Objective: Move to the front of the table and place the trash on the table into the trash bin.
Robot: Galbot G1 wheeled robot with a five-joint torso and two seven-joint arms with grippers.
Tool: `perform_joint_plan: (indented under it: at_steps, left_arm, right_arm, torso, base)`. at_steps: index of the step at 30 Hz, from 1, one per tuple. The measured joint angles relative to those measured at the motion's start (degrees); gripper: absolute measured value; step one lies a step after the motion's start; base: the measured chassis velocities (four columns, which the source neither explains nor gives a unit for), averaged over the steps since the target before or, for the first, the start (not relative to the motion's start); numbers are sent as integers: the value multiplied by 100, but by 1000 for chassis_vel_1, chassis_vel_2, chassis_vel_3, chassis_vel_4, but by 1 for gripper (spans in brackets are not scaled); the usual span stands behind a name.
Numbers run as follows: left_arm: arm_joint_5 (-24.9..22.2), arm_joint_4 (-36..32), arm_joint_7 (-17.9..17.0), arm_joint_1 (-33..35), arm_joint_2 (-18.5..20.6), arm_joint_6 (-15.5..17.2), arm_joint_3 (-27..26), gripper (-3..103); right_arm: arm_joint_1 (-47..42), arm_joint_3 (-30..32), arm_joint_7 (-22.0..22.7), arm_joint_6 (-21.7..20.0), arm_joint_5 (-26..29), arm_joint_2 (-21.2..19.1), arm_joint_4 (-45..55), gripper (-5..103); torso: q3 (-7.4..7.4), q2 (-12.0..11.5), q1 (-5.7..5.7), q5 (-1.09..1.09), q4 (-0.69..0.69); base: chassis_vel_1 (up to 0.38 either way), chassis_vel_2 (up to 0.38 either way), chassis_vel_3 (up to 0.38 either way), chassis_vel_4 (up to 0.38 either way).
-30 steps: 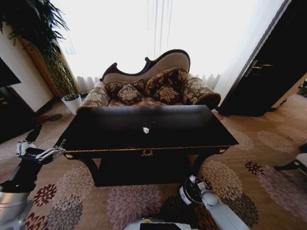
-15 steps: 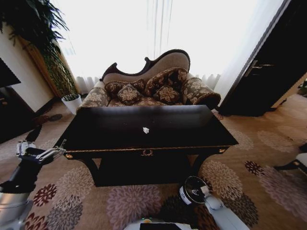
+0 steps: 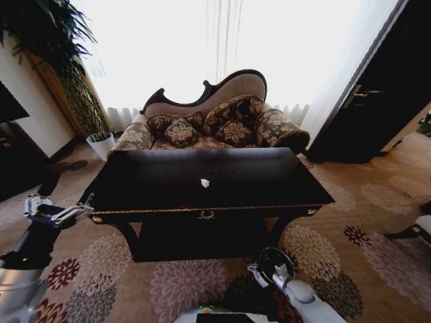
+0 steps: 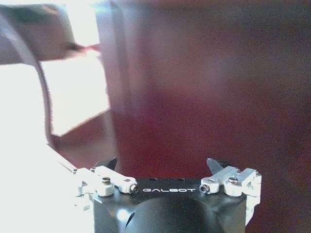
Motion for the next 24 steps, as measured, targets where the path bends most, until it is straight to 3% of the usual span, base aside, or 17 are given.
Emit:
perform_joint_plan:
  at_steps: [3, 4, 8, 13, 20, 24]
  left_arm:
    - [-15, 9, -1, -15, 0, 3, 16, 100]
    - [-15, 9, -1, -15, 0, 3, 16, 100]
    - [-18, 26, -2, -62, 15, 7, 55, 100]
    - [-17, 33, -2, -89, 47, 21, 105, 100]
    - [-37, 8, -58, -124, 72, 168, 210, 100]
    - [-52, 44, -73, -135, 97, 169, 204, 100]
  right_arm:
    - [-301, 288, -957, 453, 199, -151, 443, 100]
    - [-301, 288, -957, 453, 199, -151, 443, 100]
    - [-708, 512, -1771, 780, 833, -253, 981, 100]
    - [-948, 692, -2070, 773, 1320, -228, 1831, 100]
    - [-811, 1226, -2099, 31, 2287, -173, 3269, 100]
    - [-822, 1413, -2100, -158, 2660, -307, 3711, 100]
  torso:
    - [0, 0, 0, 0, 0]
    - [0, 0, 0, 0, 0]
    - [0, 0, 0, 0, -1]
    - [0, 0, 0, 0, -1]
    - [0, 0, 0, 0, 0]
    - [0, 0, 0, 0, 0]
  base:
    - [0, 0, 0, 0]
    - [0, 0, 0, 0]
    - [0, 0, 0, 0]
    - [0, 0, 0, 0]
    - [0, 0, 0, 0]
    - [0, 0, 0, 0]
